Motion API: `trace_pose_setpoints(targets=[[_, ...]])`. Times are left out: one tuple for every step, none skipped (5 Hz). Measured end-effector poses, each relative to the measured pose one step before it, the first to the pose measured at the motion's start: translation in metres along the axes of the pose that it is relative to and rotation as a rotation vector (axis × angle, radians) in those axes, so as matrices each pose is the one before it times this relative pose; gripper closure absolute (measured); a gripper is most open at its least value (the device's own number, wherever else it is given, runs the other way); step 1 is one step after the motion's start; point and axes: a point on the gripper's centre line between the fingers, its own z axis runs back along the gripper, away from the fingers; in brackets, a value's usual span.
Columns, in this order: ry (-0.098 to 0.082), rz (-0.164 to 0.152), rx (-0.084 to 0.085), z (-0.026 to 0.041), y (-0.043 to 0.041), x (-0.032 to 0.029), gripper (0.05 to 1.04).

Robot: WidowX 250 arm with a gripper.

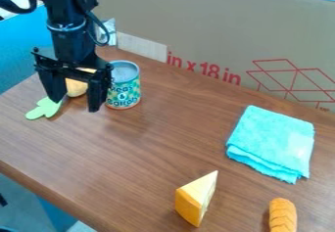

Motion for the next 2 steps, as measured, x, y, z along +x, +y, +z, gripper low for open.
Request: trace_pose_setpoints(targets=[[0.0275, -0.0047, -0.0037, -0.00694, -0.00131, -0.00235, 0.082], [-0.0221, -0.0274, -0.0306, 0.00340, -0.00208, 0.01999, 0.082]])
